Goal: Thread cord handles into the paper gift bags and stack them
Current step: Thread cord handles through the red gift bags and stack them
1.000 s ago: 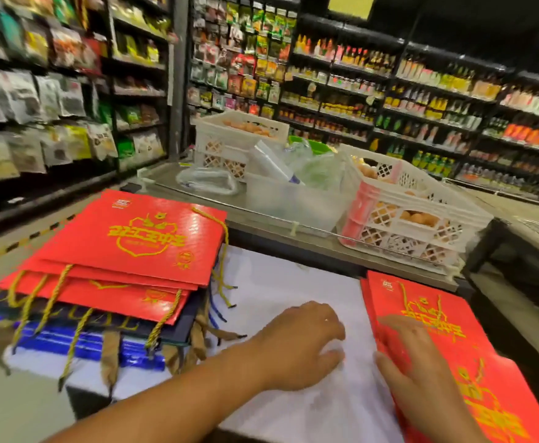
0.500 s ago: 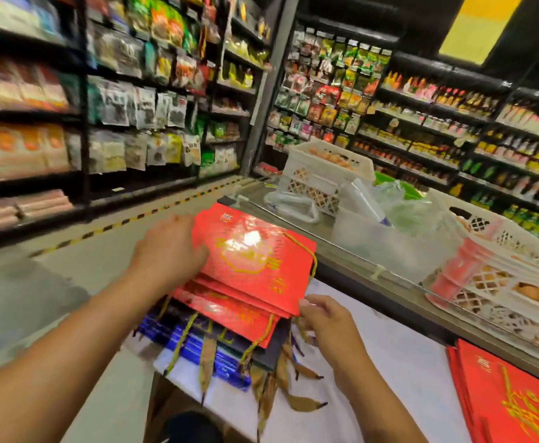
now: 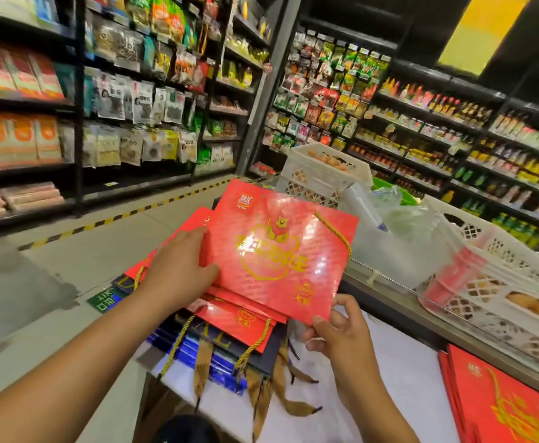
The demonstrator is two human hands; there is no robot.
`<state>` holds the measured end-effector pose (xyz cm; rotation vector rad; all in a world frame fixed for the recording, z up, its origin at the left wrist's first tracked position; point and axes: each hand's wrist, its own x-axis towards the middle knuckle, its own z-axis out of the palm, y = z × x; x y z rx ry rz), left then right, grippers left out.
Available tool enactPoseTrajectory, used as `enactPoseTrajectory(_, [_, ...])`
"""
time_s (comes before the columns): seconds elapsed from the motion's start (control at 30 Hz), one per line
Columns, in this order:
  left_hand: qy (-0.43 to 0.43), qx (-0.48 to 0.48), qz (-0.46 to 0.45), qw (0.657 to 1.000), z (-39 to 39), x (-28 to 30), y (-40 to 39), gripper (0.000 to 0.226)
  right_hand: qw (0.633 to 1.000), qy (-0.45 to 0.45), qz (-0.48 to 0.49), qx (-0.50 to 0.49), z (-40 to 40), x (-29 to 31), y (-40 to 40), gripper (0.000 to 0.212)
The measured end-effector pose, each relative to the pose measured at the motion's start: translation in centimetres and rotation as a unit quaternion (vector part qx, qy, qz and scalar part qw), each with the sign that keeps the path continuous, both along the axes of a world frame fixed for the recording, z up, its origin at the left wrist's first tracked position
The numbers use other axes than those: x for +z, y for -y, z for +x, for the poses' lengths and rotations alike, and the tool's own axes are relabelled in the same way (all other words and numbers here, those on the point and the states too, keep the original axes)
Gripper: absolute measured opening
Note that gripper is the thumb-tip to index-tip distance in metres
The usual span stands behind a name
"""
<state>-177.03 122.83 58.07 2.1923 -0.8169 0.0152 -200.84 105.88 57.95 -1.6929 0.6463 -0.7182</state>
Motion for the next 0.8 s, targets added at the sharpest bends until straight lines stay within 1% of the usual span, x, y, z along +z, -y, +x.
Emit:
enactPoseTrajectory(0.03, [-0.028,-0.013,-0.049,0.998,-0.5,0.6,0.3,0.072,1.0,0.013,-0.008,0.002,-0.6,0.3,0.1,0.021])
enactPoseTrajectory(0.07, [-0.052,-0.024,-0.105,0.993,-1.0,1.1,0.6,0.07,1.0,0.025,-0.014,0.002,-1.3,0.5,0.2,0.023])
enactPoseTrajectory(0.13, [-0.111,-0.042,-0.203,0.972,-1.5,2.0,1.1,0.057,0.999,0.044,-0.018,0.0,-2.8,1.0,0.7,0.023])
enactPoseTrajectory(0.2, [-0.206,-0.076,-0.285,0.933,-1.8,2.8,1.4,0.04,0.998,0.063,-0.004,0.001,-4.6,1.5,1.3,0.023])
enactPoseTrajectory(0.27, [-0.287,-0.118,-0.335,0.89,-2.5,3.5,1.8,0.032,0.997,0.073,0.014,0.001,-6.7,2.0,2.2,0.025])
enactPoseTrajectory(0.3, [-0.304,-0.135,-0.352,0.875,-3.1,3.9,2.0,0.029,0.997,0.077,0.022,0.001,-7.7,2.1,2.6,0.027])
enactPoseTrajectory(0.37, [-0.311,-0.159,-0.378,0.857,-4.5,4.8,2.5,0.023,0.996,0.079,0.036,0.006,-9.9,2.3,3.5,0.029])
enactPoseTrajectory(0.4, [-0.304,-0.165,-0.382,0.857,-5.1,5.1,2.6,0.021,0.996,0.076,0.039,0.007,-10.9,2.3,3.9,0.031])
enactPoseTrajectory(0.43, [-0.298,-0.17,-0.381,0.858,-5.7,5.5,2.8,0.021,0.997,0.072,0.04,0.006,-11.9,2.2,4.2,0.033])
enactPoseTrajectory(0.47, [-0.288,-0.174,-0.367,0.867,-6.1,5.7,2.9,0.023,0.997,0.069,0.042,-0.001,-12.9,2.1,4.7,0.034])
enactPoseTrajectory(0.53, [-0.27,-0.194,-0.313,0.89,-7.1,6.1,3.1,0.026,0.996,0.06,0.054,-0.027,-14.6,1.6,5.6,0.037])
enactPoseTrajectory(0.57, [-0.268,-0.214,-0.288,0.894,-7.8,6.2,3.2,0.027,0.996,0.056,0.065,-0.036,-15.4,1.3,6.0,0.037])
enactPoseTrajectory(0.63, [-0.273,-0.257,-0.236,0.896,-9.0,6.2,3.6,0.027,0.994,0.051,0.087,-0.05,-17.0,0.7,6.5,0.038])
enactPoseTrajectory(0.7, [-0.272,-0.296,-0.165,0.901,-10.0,5.8,4.0,0.027,0.991,0.057,0.103,-0.067,-18.3,0.3,6.7,0.043])
enactPoseTrajectory(0.77, [-0.269,-0.344,-0.096,0.894,-11.1,5.3,4.3,0.022,0.99,0.056,0.1,-0.077,-19.2,0.3,6.6,0.048])
enactPoseTrajectory(0.8, [-0.266,-0.364,-0.076,0.889,-11.7,4.9,4.6,0.018,0.991,0.054,0.093,-0.083,-19.6,0.2,6.6,0.046])
